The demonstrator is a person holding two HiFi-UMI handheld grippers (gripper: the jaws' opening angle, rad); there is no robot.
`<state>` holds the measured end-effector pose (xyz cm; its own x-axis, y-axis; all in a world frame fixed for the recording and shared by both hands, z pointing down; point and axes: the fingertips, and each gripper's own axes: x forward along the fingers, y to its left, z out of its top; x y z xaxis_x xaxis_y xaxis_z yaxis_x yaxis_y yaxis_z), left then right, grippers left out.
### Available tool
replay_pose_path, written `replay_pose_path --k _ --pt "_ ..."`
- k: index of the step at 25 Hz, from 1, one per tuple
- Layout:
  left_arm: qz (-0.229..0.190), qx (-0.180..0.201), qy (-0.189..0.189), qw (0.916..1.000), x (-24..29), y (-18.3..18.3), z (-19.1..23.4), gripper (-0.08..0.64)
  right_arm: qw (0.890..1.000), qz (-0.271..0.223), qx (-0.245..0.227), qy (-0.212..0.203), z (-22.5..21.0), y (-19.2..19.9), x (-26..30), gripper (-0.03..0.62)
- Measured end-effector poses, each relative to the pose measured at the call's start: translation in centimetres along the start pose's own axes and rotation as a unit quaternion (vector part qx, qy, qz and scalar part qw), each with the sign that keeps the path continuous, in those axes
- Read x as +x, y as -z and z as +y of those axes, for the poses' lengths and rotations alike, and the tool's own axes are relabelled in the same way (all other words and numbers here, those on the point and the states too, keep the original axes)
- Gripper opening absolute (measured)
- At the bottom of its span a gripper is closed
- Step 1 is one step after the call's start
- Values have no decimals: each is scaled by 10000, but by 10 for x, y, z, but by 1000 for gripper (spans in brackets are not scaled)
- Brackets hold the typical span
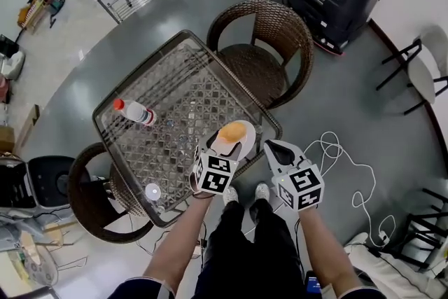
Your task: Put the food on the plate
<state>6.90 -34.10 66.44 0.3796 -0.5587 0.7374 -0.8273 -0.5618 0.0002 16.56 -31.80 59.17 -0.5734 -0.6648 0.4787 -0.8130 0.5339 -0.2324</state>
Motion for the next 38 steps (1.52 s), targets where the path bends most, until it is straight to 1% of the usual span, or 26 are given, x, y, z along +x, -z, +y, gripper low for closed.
replay_pose_path --k 5,8,10,13,18,24,30,34,38 --pt "-531 -410 161 9976 -39 -23 -2 296 9998 -136 -95 -98 10 -18 -6 3" --pt "-897 -601 258 9938 -65 -41 -3 294 9995 -242 -153 -155 16 -33 -11 3" --pt "-1171 -665 268 9905 -83 -54 -3 216 9990 -349 -193 -201 21 -44 -14 3" --pt "-1554 -584 135 9860 -110 -70 -4 118 9978 -553 -234 -275 32 -64 -20 3" --pt "-2092 -564 70 9762 -151 -95 -8 15 9945 -900 -367 -399 50 -97 -30 3" --pt "-2732 -609 244 9597 -196 -134 -10 9 9870 -1420 -519 -544 72 -147 -43 3" --pt "-3121 -585 263 9479 -230 -161 -7 9 9752 -1977 -675 -738 93 -198 -63 3" --pt "-3348 -682 334 9392 -246 -174 -6 9 9698 -2183 -720 -820 99 -214 -74 3" --pt "-3476 -694 379 9343 -257 -187 -6 9 9663 -2310 -742 -859 101 -225 -81 3"
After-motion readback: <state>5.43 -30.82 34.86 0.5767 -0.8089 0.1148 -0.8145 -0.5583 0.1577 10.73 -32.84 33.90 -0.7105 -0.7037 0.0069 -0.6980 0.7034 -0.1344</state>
